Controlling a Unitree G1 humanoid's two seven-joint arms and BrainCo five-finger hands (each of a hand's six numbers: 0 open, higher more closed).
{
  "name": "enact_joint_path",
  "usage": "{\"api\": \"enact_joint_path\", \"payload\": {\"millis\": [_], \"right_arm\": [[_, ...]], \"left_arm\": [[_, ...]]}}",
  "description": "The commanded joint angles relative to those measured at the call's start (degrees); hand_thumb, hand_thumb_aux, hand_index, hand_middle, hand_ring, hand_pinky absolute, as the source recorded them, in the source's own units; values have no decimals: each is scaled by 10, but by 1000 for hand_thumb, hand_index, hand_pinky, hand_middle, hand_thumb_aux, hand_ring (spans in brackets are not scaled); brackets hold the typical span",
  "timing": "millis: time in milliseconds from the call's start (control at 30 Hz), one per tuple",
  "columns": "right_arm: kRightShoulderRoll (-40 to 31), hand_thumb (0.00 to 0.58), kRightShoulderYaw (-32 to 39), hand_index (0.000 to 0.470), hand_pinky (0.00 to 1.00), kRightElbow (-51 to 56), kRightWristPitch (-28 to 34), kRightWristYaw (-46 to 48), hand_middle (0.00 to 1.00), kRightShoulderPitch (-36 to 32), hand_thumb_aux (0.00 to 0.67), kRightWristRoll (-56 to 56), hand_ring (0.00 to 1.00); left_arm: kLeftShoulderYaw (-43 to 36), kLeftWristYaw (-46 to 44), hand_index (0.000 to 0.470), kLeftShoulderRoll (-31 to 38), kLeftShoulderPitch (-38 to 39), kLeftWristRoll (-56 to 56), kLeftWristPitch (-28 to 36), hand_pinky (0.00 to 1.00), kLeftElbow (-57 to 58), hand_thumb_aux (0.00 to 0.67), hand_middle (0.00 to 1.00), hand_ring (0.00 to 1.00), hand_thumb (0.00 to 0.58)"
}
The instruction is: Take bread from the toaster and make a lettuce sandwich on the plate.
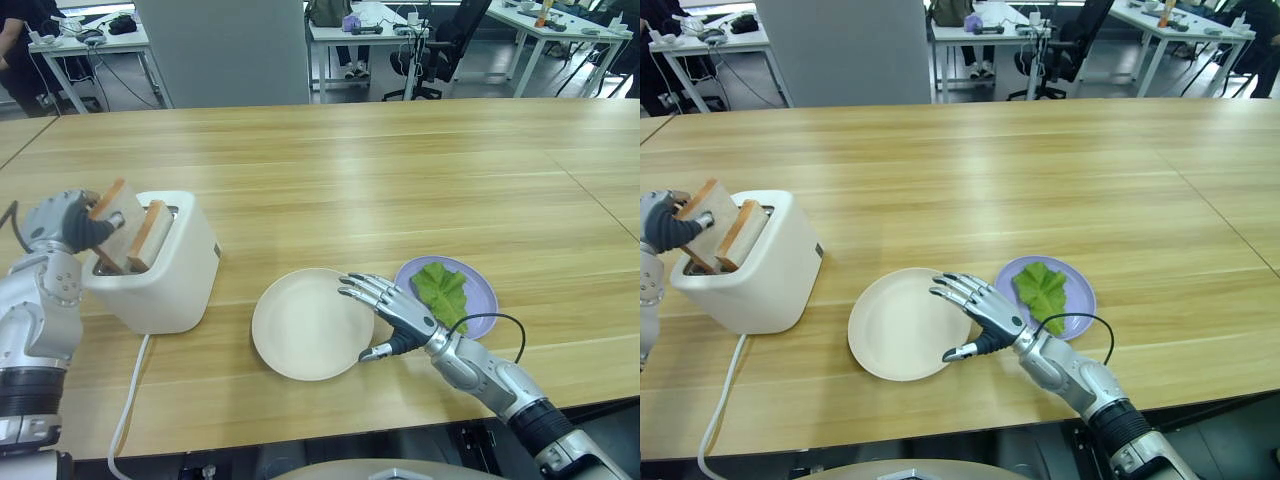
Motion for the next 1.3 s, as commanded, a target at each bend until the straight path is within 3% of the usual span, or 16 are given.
{"api": "enact_joint_path", "payload": {"millis": [33,167,300,533,767,800,867,900,933,1000,1033,1067,1233,1267,1300], "right_arm": [[-35,0,-35,0,0,-9,44,-5,0,-4,0,-24,0],[-88,0,-64,0,0,16,75,9,0,3,0,-19,0],[-125,0,-60,0,0,85,85,7,0,1,0,-27,0],[-127,0,-38,0,0,226,75,-22,0,-39,0,-24,0],[-111,0,-22,0,0,325,94,-25,0,-83,0,-14,0],[-110,79,-21,32,0,332,93,-25,0,-87,47,-13,0],[-108,183,-17,79,0,343,92,-26,0,-93,116,-11,0],[-107,183,-14,79,0,348,91,-26,0,-97,116,-10,0],[-107,458,-10,249,0,352,90,-26,0,-100,363,-10,0],[-105,485,-4,274,0,356,86,-26,0,-104,399,-8,0],[-105,574,-2,415,0,356,85,-26,0,-105,604,-6,0],[-105,580,0,460,0,357,82,-26,0,-105,670,-5,0],[-108,580,2,460,0,348,68,-31,0,-104,670,5,0],[-110,580,1,460,0,344,66,-33,0,-104,670,7,0],[-111,580,-1,460,0,338,61,-37,0,-103,670,11,0]], "left_arm": [[56,27,460,21,-2,-11,-34,1000,-66,670,1000,1000,580],[96,-19,460,6,9,-76,-54,1000,-167,670,1000,1000,580],[83,-94,460,-25,21,-149,-42,1000,-260,670,1000,1000,580],[-28,-210,460,-81,48,-225,-8,1000,-343,670,1000,1000,580],[-185,-277,460,-121,80,-198,-25,1000,-333,670,1000,1000,580],[-206,-280,460,-127,78,-188,-28,1000,-322,670,1000,1000,580],[-244,-284,460,-146,71,-172,-34,1000,-293,670,1000,1000,580],[-261,-285,460,-154,67,-165,-37,1000,-275,670,1000,1000,580],[-276,-285,460,-162,62,-156,-41,1000,-257,670,1000,1000,580],[-300,-282,460,-178,50,-138,-50,1000,-215,670,1000,1000,580],[-311,-280,460,-187,44,-130,-55,1000,-194,670,1000,1000,580],[-322,-279,460,-192,39,-120,-60,1000,-176,670,1000,1000,580],[-369,-249,460,-208,15,-56,-106,1000,-86,670,1000,1000,580],[-378,-237,364,-208,10,-37,-118,1000,-72,531,1000,1000,555],[-386,-216,0,-207,3,-10,-131,878,-58,0,878,878,0]]}}
